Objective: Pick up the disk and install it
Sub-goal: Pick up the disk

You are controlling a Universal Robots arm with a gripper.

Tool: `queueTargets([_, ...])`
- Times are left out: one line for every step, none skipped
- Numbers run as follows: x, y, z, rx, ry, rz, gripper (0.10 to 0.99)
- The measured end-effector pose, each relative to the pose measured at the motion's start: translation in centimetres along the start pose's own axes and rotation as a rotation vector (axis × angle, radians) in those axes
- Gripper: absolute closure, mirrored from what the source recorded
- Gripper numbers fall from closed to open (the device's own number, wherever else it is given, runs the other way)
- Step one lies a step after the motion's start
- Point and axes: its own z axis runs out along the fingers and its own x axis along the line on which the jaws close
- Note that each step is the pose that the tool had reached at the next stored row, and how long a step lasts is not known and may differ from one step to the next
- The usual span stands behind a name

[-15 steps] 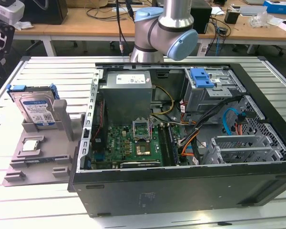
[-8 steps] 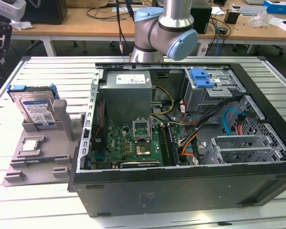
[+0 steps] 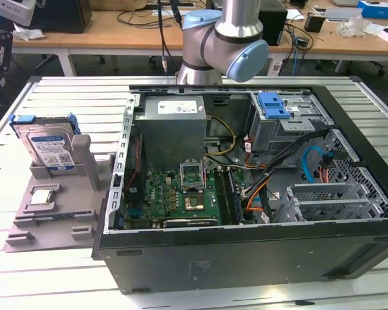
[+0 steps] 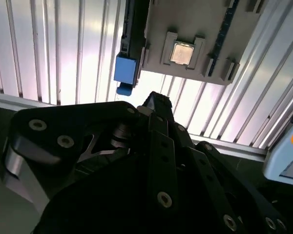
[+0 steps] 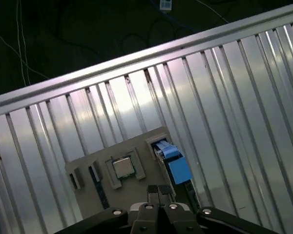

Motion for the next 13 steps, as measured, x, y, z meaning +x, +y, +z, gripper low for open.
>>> queueTargets([0.0,0.0,0.0,-0.001,0.0011,-0.024,0.984])
queueTargets([0.0,0.0,0.0,-0.001,0.0023,-0.051,0.984])
queueTargets([0.0,0.0,0.0,-0.002,0.0032,-0.07,0.984])
queueTargets([0.0,0.0,0.0,-0.002,0.0041,-0.09,0.984])
queueTargets([0.0,0.0,0.0,-0.002,0.0048,-0.106,0.984])
queueTargets([0.0,-0.01,0.0,-0.003,0.0054,-0.119,0.984])
queueTargets([0.0,0.0,0.0,-0.003,0.0065,-0.144,0.984])
queueTargets([0.0,-0.01,0.0,-0.004,0.0076,-0.168,0.984])
queueTargets([0.0,-0.01,0.0,-0.004,0.0082,-0.18,0.984])
queueTargets([0.0,-0.01,0.0,-0.004,0.0087,-0.192,0.984])
queueTargets([-0.01,-0.01,0.0,-0.004,0.0093,-0.206,0.984])
queueTargets([0.0,-0.01,0.0,-0.005,0.0099,-0.219,0.984])
queueTargets([0.0,-0.01,0.0,-0.005,0.011,-0.244,0.984])
